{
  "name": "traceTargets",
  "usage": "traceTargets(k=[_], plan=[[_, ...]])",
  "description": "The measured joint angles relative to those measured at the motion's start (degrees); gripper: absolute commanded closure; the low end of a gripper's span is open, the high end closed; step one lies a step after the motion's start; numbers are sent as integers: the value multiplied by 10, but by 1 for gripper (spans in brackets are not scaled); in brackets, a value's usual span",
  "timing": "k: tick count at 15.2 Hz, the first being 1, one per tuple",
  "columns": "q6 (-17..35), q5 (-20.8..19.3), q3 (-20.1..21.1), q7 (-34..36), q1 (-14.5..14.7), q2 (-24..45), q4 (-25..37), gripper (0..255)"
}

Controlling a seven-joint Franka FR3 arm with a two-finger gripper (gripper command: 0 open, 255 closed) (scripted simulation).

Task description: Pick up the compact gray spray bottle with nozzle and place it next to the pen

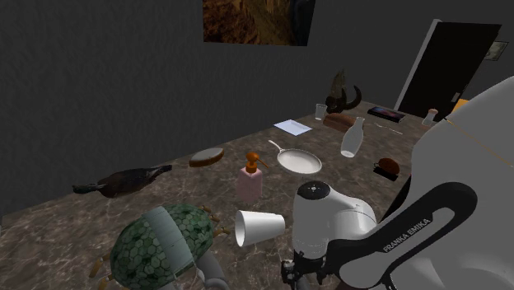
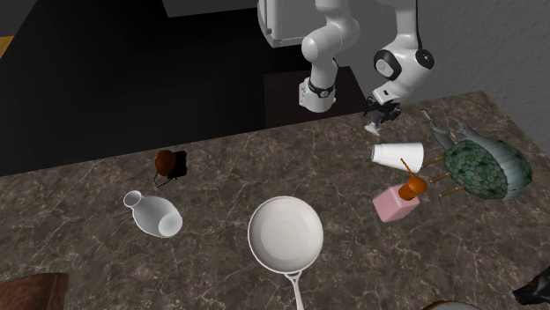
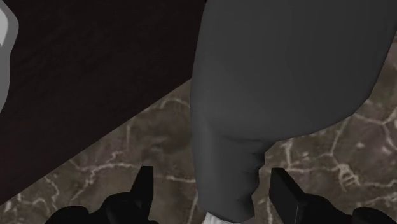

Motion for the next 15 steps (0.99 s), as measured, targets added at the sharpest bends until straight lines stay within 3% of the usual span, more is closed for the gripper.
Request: traceTargets(k=[4,9,15], plan=[[0,0,0,0,0,0,0,0],[-107,-6,-14,-2,1,-84,25,0],[-119,-7,-16,-2,1,-92,27,0]])
